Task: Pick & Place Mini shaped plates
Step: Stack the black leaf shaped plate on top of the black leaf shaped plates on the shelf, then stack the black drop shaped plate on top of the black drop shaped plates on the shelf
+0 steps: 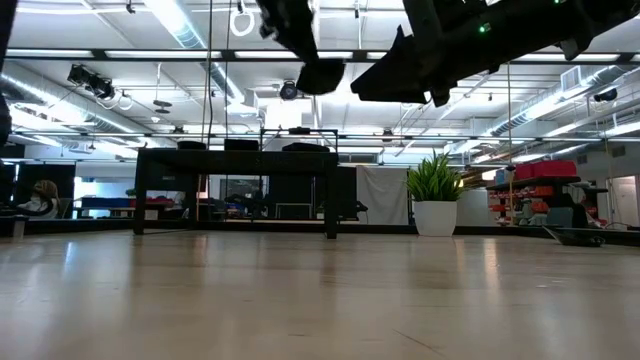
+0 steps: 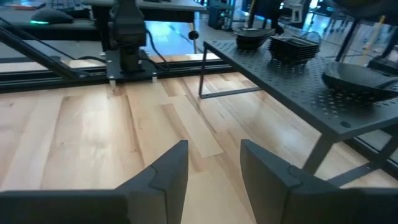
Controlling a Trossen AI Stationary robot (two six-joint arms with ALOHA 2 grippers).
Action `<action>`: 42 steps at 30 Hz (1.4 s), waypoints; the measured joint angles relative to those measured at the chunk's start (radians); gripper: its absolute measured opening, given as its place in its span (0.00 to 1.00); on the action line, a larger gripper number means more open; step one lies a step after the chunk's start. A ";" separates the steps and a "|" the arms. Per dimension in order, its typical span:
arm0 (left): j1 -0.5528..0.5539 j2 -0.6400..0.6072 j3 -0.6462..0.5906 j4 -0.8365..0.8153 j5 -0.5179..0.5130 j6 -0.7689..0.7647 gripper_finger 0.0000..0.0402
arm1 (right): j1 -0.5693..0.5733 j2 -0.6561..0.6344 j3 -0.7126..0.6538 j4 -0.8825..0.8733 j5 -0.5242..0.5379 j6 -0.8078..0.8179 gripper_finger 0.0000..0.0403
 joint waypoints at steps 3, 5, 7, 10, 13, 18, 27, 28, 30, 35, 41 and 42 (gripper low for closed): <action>0.089 0.076 0.061 -0.051 -0.001 0.003 0.01 | 0.001 0.000 0.000 -0.001 -0.005 0.000 0.37; 0.135 0.114 0.073 -0.055 0.003 0.004 0.01 | 0.003 0.000 0.000 -0.004 -0.005 0.003 0.37; 0.173 0.141 0.073 -0.057 0.005 0.004 0.01 | 0.006 0.000 0.000 -0.007 -0.005 0.009 0.37; 0.213 0.172 0.073 -0.067 0.007 -0.003 0.01 | 0.014 0.000 0.000 -0.025 -0.005 0.022 0.37; 0.237 0.186 0.073 -0.071 0.014 -0.013 0.02 | 0.020 0.000 0.000 -0.033 -0.005 0.023 0.37; 0.252 0.187 0.066 -0.075 0.074 -0.020 0.03 | 0.021 0.000 0.000 -0.033 -0.005 0.023 0.37; 0.250 0.187 0.065 -0.077 0.083 -0.035 0.03 | 0.021 0.000 0.000 -0.032 -0.005 0.023 0.37; 0.250 0.187 0.065 -0.077 0.083 -0.035 0.03 | 0.021 0.000 0.000 -0.032 -0.005 0.023 0.37; 0.250 0.187 0.065 -0.074 0.083 -0.035 0.03 | 0.021 0.000 0.000 -0.032 -0.005 0.023 0.37; 0.250 0.187 0.065 -0.070 0.083 -0.034 0.08 | 0.021 0.000 0.000 -0.032 -0.005 0.023 0.37; 0.250 0.187 0.065 -0.068 0.083 -0.035 0.22 | 0.021 0.000 0.000 -0.032 -0.005 0.023 0.37; 0.250 0.187 0.065 -0.064 0.083 -0.035 0.24 | 0.021 0.000 0.000 -0.032 -0.005 0.023 0.37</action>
